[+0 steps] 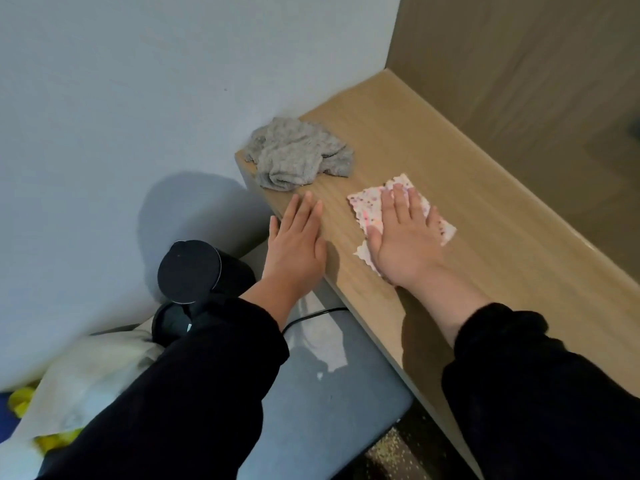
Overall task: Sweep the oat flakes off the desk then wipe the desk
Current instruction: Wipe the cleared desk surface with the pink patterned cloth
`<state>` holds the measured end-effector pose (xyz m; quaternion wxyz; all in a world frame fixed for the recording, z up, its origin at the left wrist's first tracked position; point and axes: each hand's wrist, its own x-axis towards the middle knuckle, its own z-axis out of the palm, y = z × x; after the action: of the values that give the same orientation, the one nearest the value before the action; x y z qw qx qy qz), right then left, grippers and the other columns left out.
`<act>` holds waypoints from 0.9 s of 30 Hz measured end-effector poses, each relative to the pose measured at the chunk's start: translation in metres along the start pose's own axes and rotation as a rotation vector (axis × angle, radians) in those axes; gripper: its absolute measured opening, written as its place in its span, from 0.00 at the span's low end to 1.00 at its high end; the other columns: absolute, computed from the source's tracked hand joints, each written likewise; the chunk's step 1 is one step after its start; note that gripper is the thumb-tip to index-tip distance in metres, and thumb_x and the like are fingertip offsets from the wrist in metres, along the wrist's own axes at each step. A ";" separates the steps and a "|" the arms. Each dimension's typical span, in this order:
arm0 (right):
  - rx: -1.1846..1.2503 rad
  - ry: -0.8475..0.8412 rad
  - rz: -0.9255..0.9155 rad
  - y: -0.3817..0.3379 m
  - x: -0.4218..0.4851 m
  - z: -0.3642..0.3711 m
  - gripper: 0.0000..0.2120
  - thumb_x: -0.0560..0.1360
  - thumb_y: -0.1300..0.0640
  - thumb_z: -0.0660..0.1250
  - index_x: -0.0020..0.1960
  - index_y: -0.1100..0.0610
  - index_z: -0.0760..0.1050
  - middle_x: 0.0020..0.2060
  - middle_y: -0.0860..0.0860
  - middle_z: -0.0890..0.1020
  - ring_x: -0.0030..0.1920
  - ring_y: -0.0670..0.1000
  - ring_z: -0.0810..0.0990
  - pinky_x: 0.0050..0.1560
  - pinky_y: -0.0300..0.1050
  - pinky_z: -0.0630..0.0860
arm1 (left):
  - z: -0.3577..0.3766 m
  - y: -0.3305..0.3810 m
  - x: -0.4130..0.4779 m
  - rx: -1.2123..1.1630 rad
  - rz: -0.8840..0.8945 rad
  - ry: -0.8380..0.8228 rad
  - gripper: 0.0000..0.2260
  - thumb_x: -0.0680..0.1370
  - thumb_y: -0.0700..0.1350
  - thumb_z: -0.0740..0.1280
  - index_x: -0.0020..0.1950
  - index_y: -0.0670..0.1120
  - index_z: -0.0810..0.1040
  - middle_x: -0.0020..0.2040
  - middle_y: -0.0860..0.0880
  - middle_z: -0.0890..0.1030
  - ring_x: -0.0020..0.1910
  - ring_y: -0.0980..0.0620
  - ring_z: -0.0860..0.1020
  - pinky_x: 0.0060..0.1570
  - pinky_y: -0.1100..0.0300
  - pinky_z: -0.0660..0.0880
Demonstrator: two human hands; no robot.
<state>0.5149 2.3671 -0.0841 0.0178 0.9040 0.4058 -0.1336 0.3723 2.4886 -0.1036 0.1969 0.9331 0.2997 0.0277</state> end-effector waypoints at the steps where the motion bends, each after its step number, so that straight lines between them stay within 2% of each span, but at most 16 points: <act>1: 0.010 0.004 -0.038 -0.012 -0.003 0.001 0.31 0.82 0.42 0.41 0.79 0.53 0.37 0.79 0.51 0.39 0.78 0.54 0.37 0.75 0.58 0.37 | -0.001 0.001 0.000 -0.036 -0.011 0.008 0.26 0.80 0.50 0.46 0.79 0.49 0.50 0.80 0.52 0.46 0.77 0.55 0.40 0.73 0.47 0.38; 3: -0.021 0.004 -0.168 -0.022 -0.025 0.008 0.30 0.82 0.42 0.40 0.79 0.53 0.38 0.79 0.51 0.40 0.78 0.54 0.37 0.75 0.58 0.37 | -0.003 0.003 0.002 -0.097 -0.034 0.014 0.24 0.82 0.48 0.48 0.79 0.50 0.52 0.80 0.53 0.48 0.77 0.56 0.41 0.73 0.46 0.39; 5: -0.067 0.028 -0.319 -0.011 -0.061 0.017 0.30 0.81 0.42 0.38 0.80 0.53 0.44 0.79 0.51 0.46 0.78 0.55 0.42 0.75 0.58 0.41 | -0.006 0.006 0.004 -0.098 -0.069 -0.006 0.24 0.82 0.48 0.50 0.79 0.50 0.52 0.80 0.52 0.47 0.77 0.55 0.42 0.74 0.44 0.40; 7: -0.082 -0.003 -0.503 0.019 -0.102 0.024 0.29 0.82 0.42 0.40 0.80 0.53 0.51 0.78 0.52 0.53 0.78 0.55 0.49 0.75 0.59 0.47 | -0.007 0.009 0.005 -0.033 -0.100 -0.030 0.25 0.82 0.48 0.51 0.79 0.50 0.50 0.80 0.52 0.46 0.77 0.55 0.41 0.74 0.42 0.40; 9: -0.138 -0.047 -0.586 0.064 -0.122 0.028 0.28 0.82 0.44 0.42 0.80 0.52 0.51 0.78 0.52 0.53 0.78 0.54 0.51 0.74 0.60 0.48 | -0.005 0.014 0.005 0.065 -0.112 -0.029 0.26 0.82 0.50 0.50 0.79 0.50 0.48 0.80 0.51 0.44 0.77 0.54 0.40 0.73 0.42 0.40; 11: -0.136 -0.027 -0.425 0.097 -0.114 0.021 0.29 0.81 0.42 0.39 0.80 0.49 0.43 0.78 0.51 0.48 0.78 0.54 0.46 0.74 0.61 0.47 | -0.003 0.018 0.005 0.147 -0.117 -0.019 0.26 0.82 0.50 0.48 0.79 0.49 0.46 0.80 0.50 0.44 0.78 0.52 0.40 0.73 0.42 0.40; 13: -0.075 -0.030 -0.108 0.101 -0.094 0.013 0.29 0.79 0.40 0.34 0.78 0.48 0.34 0.79 0.51 0.41 0.78 0.53 0.39 0.76 0.61 0.42 | -0.001 0.020 0.005 0.186 -0.117 -0.012 0.26 0.82 0.50 0.47 0.79 0.48 0.46 0.80 0.48 0.43 0.78 0.51 0.41 0.74 0.42 0.40; 15: -0.013 -0.043 0.094 0.077 -0.080 0.009 0.30 0.80 0.40 0.36 0.78 0.51 0.33 0.78 0.52 0.38 0.78 0.55 0.35 0.76 0.59 0.38 | 0.000 0.022 0.006 0.202 -0.126 -0.009 0.26 0.82 0.50 0.47 0.79 0.47 0.45 0.80 0.47 0.43 0.78 0.49 0.41 0.74 0.43 0.41; 17: 0.001 -0.044 0.049 0.043 -0.089 0.012 0.31 0.81 0.40 0.38 0.78 0.53 0.33 0.77 0.54 0.36 0.77 0.57 0.33 0.75 0.60 0.36 | 0.001 0.029 0.006 0.207 -0.166 -0.024 0.27 0.81 0.49 0.48 0.79 0.44 0.45 0.79 0.44 0.43 0.78 0.47 0.41 0.75 0.45 0.42; 19: -0.045 -0.046 -0.148 0.026 -0.117 0.025 0.31 0.81 0.40 0.38 0.79 0.53 0.34 0.77 0.54 0.35 0.76 0.58 0.33 0.75 0.62 0.38 | 0.003 0.045 0.004 0.212 -0.220 -0.042 0.29 0.82 0.50 0.49 0.79 0.41 0.45 0.79 0.41 0.43 0.78 0.44 0.42 0.76 0.46 0.44; 22: -0.122 -0.051 -0.496 0.056 -0.163 0.036 0.30 0.82 0.41 0.42 0.80 0.54 0.49 0.78 0.53 0.47 0.78 0.56 0.43 0.75 0.60 0.41 | 0.012 0.070 -0.008 0.238 -0.269 -0.068 0.30 0.82 0.52 0.49 0.78 0.38 0.44 0.78 0.38 0.43 0.77 0.41 0.42 0.75 0.47 0.43; 23: -0.153 -0.061 -0.562 0.078 -0.171 0.036 0.30 0.82 0.40 0.41 0.80 0.53 0.49 0.78 0.53 0.47 0.78 0.55 0.44 0.75 0.59 0.40 | 0.015 0.077 -0.014 0.245 -0.271 -0.069 0.30 0.82 0.53 0.49 0.78 0.38 0.44 0.78 0.37 0.43 0.77 0.41 0.41 0.75 0.46 0.43; 25: -0.195 -0.059 -0.527 0.130 -0.172 0.032 0.30 0.80 0.37 0.34 0.79 0.47 0.36 0.78 0.51 0.40 0.78 0.54 0.37 0.75 0.57 0.33 | 0.023 0.089 -0.026 0.268 -0.260 -0.063 0.30 0.82 0.54 0.48 0.78 0.38 0.43 0.78 0.37 0.42 0.77 0.41 0.40 0.74 0.46 0.42; 27: -0.146 -0.055 -0.232 0.168 -0.159 0.021 0.31 0.77 0.37 0.28 0.77 0.47 0.30 0.78 0.51 0.37 0.78 0.54 0.36 0.74 0.56 0.33 | 0.028 0.099 -0.035 0.283 -0.248 -0.071 0.30 0.82 0.54 0.47 0.78 0.39 0.43 0.78 0.38 0.42 0.77 0.41 0.40 0.74 0.44 0.42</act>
<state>0.5333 2.1355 -0.0766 0.0793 0.8432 0.5156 -0.1297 0.4028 2.3856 -0.0893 0.0763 0.9077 0.4062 -0.0721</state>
